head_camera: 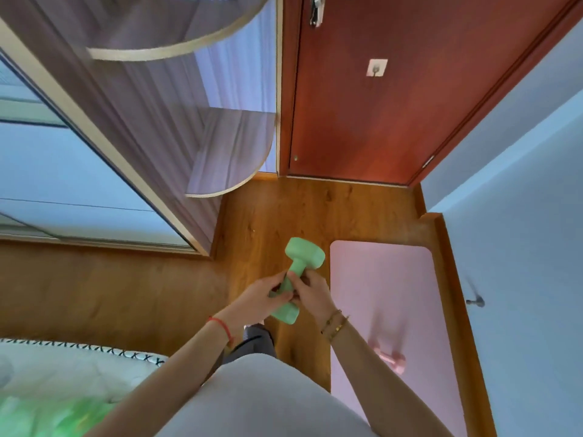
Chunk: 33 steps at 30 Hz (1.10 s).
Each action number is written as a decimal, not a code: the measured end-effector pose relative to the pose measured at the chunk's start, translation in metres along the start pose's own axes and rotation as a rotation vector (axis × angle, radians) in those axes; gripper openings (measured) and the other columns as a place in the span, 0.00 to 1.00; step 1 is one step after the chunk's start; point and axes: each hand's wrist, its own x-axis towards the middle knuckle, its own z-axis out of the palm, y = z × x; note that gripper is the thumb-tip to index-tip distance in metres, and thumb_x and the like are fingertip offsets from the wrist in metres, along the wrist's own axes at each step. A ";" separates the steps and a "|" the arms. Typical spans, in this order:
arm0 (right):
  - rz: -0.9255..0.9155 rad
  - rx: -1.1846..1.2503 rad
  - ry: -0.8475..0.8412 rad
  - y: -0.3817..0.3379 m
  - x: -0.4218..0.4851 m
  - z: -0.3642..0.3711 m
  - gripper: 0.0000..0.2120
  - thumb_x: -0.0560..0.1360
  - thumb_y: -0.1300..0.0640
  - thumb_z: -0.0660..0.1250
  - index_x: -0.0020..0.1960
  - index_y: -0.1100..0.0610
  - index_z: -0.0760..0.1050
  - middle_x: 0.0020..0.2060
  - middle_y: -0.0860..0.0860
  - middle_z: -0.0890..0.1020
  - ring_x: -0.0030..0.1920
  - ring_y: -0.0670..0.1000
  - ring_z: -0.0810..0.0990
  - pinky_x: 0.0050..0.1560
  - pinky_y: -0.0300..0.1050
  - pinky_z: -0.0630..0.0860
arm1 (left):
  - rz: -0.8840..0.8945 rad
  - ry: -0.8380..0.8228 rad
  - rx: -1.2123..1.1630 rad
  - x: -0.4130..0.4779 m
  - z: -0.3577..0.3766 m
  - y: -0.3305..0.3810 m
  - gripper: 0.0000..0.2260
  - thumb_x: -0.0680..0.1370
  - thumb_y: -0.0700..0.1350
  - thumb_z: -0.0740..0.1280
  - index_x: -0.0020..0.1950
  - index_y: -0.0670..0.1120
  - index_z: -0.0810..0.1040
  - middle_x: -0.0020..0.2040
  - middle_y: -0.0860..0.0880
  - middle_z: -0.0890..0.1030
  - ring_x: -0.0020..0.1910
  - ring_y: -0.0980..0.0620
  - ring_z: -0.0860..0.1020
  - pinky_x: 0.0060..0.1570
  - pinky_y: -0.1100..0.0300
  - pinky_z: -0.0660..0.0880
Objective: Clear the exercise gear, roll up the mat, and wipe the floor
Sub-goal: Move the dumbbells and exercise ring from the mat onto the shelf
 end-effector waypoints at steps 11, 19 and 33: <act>0.008 0.071 -0.169 -0.114 0.166 0.075 0.07 0.81 0.54 0.64 0.53 0.57 0.77 0.46 0.53 0.83 0.46 0.51 0.83 0.45 0.43 0.81 | -0.066 0.188 -0.133 0.087 -0.153 -0.028 0.17 0.83 0.52 0.62 0.71 0.51 0.70 0.54 0.52 0.82 0.50 0.58 0.81 0.42 0.69 0.75; -0.008 -0.022 -0.257 -0.176 0.317 0.097 0.06 0.81 0.61 0.62 0.47 0.58 0.77 0.41 0.54 0.81 0.41 0.52 0.82 0.40 0.43 0.80 | -0.109 0.345 -0.204 0.191 -0.236 -0.042 0.20 0.82 0.53 0.63 0.73 0.50 0.70 0.60 0.54 0.79 0.54 0.54 0.79 0.51 0.66 0.78; 0.027 -0.157 -0.354 -0.224 0.526 0.188 0.10 0.80 0.64 0.62 0.41 0.57 0.74 0.40 0.56 0.79 0.36 0.52 0.80 0.33 0.43 0.80 | -0.285 0.796 -0.539 0.330 -0.319 -0.145 0.29 0.75 0.50 0.75 0.73 0.47 0.71 0.64 0.49 0.77 0.60 0.53 0.76 0.43 0.77 0.73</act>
